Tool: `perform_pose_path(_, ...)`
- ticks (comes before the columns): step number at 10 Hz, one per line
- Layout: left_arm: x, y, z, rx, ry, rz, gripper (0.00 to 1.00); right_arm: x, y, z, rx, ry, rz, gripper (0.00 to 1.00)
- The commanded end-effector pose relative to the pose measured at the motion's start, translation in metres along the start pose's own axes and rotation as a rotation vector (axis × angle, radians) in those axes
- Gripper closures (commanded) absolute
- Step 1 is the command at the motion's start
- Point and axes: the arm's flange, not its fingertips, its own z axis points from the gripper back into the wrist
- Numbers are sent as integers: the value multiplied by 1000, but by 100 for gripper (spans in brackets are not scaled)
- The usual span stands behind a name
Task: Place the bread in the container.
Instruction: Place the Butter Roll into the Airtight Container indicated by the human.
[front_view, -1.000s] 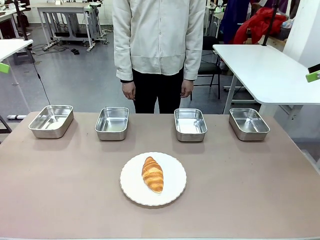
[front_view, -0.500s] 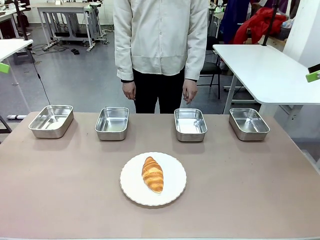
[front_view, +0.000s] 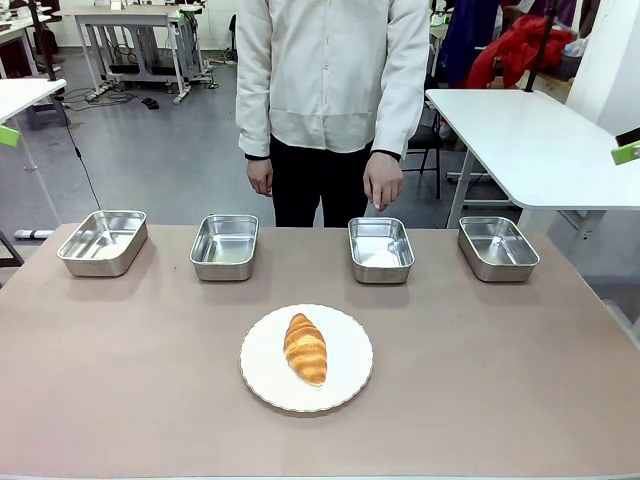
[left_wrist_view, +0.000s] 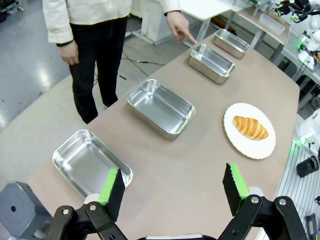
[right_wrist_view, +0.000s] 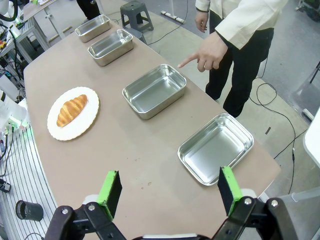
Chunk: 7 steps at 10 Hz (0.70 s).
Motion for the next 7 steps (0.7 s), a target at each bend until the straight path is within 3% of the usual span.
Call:
perform_pose_path(1, 1, 0, 1, -2, -6, -5, 0, 2, 0, 0, 0, -14, 6, 0)
perform_pose_path(7, 1, 0, 1, -2, -6, -5, 0, 2, 0, 0, 0, -14, 6, 0)
